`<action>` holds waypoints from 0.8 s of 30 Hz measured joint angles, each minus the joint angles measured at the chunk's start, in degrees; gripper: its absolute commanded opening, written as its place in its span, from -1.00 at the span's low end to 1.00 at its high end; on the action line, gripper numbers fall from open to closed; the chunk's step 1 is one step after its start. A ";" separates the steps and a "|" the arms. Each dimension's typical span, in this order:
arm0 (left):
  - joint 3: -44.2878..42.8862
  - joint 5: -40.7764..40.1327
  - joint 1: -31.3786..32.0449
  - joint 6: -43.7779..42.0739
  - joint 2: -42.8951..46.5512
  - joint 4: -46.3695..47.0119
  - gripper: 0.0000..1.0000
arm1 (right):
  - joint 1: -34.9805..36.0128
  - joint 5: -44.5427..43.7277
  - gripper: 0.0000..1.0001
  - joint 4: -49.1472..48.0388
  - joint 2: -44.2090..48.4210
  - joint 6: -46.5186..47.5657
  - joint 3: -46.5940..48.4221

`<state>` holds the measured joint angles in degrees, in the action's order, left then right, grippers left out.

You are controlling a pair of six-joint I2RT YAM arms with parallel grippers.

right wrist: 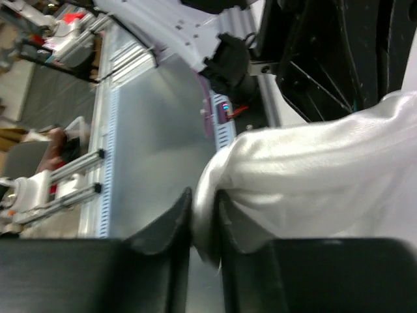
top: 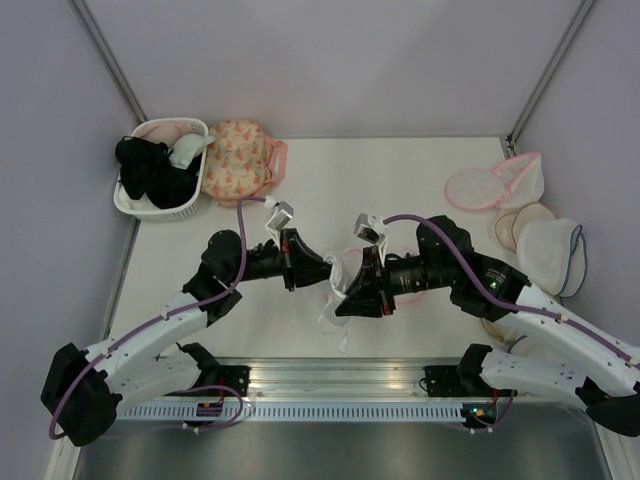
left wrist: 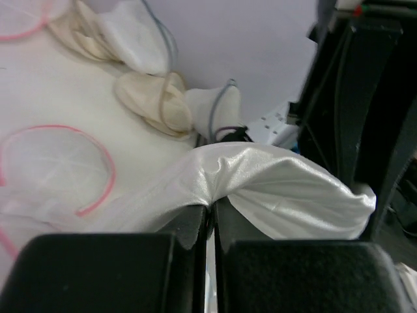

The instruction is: Unzip the laundry bag and remove the bra

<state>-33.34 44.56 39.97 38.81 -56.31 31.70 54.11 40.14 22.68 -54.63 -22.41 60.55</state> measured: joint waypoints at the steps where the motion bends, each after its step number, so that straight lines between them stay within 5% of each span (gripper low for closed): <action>1: -1.40 -2.82 0.02 -1.60 0.48 -3.89 -0.95 | -0.04 -1.84 0.02 1.18 -0.09 0.24 0.39; 3: -4.33 -9.25 -0.17 -4.74 1.11 -10.47 -0.95 | -0.07 -4.98 0.34 3.13 -0.07 0.83 1.03; 4: -6.16 -13.05 -0.70 -6.58 1.27 -13.84 -0.95 | -0.07 -7.21 0.79 4.11 0.07 0.96 1.44; 5: -7.93 -16.20 -1.42 -8.17 1.31 -16.79 -0.95 | 0.00 -9.27 0.95 5.07 0.24 0.90 1.79; 13: -20.63 -30.47 -14.99 -17.44 -3.28 -31.87 -0.95 | 0.00 -22.58 0.96 11.63 4.04 1.62 2.95; 24: -46.45 -35.76 -35.87 -23.12 -21.46 -40.85 -0.95 | 0.00 -27.80 0.96 15.74 8.68 1.66 1.97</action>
<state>-79.79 8.80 4.10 15.68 -77.78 -9.15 54.11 12.34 38.41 -45.95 -20.75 62.52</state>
